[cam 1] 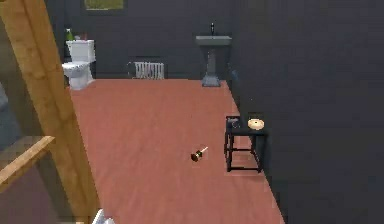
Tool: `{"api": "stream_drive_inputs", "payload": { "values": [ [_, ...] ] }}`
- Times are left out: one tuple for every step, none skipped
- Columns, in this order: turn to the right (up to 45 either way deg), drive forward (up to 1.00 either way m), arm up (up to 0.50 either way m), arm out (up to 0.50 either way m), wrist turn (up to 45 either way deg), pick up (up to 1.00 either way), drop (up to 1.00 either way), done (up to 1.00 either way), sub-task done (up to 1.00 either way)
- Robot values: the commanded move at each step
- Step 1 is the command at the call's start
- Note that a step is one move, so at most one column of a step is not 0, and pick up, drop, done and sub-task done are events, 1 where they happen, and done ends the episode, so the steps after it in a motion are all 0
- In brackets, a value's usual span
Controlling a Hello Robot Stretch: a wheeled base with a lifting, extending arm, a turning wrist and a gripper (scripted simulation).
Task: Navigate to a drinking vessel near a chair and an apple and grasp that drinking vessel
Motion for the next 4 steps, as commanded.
{"api": "stream_drive_inputs", "payload": {
  "values": [
    [0.0, 0.80, 0.00, 0.00, 0.0, 0.00, 0.00, 0.00, 0.00],
    [-45.0, 0.00, 0.00, 0.00, 0.0, 0.00, 0.00, 0.00, 0.00],
    [-33.0, 0.00, 0.00, 0.00, 0.0, 0.00, 0.00, 0.00, 0.00],
    [0.0, 0.45, 0.00, 0.00, 0.0, 0.00, 0.00, 0.00, 0.00]
  ]
}}
